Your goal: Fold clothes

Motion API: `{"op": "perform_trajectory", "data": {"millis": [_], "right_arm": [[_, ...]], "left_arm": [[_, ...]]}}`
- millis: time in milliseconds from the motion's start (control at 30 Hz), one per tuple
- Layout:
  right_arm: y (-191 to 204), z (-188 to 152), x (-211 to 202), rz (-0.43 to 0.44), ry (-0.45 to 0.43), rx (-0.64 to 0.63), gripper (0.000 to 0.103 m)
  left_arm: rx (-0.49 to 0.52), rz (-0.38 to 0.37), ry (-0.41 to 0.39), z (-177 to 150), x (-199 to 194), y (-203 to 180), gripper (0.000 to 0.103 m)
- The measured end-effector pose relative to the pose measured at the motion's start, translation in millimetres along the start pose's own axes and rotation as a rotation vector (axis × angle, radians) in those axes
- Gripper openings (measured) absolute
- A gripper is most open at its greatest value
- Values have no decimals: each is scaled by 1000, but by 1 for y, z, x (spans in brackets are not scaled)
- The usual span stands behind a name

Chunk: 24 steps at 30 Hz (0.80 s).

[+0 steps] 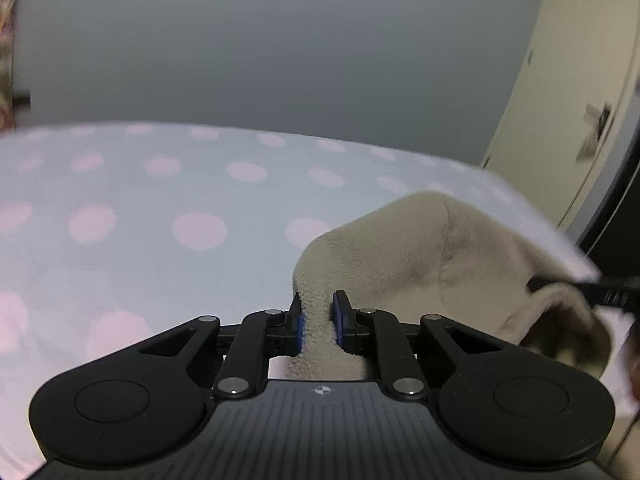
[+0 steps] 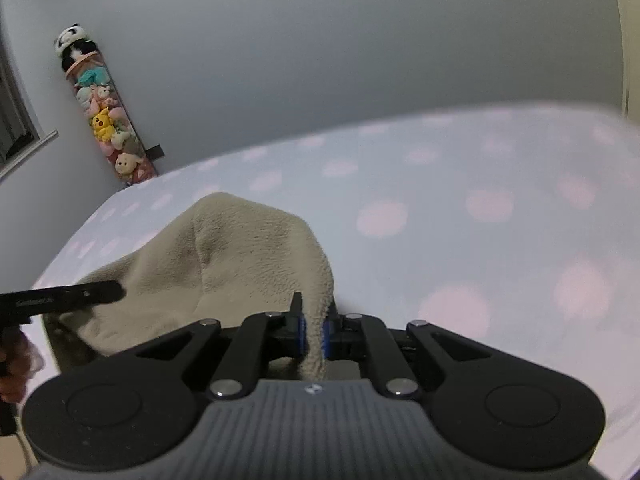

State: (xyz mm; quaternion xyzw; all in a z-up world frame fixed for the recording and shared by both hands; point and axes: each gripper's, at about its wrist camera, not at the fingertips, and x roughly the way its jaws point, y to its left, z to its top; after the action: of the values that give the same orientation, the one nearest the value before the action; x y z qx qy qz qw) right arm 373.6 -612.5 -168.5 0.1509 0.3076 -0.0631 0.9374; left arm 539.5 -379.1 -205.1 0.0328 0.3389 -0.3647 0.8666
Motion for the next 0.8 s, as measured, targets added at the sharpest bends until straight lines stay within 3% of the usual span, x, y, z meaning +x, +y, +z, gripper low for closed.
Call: {"op": "perform_trajectory", "data": {"millis": [167, 333, 633, 800], "right_arm": [[11, -15, 6, -56, 26, -44, 9], [17, -39, 7, -62, 78, -111, 11], [16, -82, 19, -110, 167, -197, 35], [18, -67, 12, -134, 156, -223, 47]], "left_arm": [[-3, 12, 31, -18, 5, 0, 12], [83, 25, 86, -35, 3, 1, 17], [132, 72, 173, -72, 6, 8, 29], [145, 68, 149, -59, -6, 7, 37]]}}
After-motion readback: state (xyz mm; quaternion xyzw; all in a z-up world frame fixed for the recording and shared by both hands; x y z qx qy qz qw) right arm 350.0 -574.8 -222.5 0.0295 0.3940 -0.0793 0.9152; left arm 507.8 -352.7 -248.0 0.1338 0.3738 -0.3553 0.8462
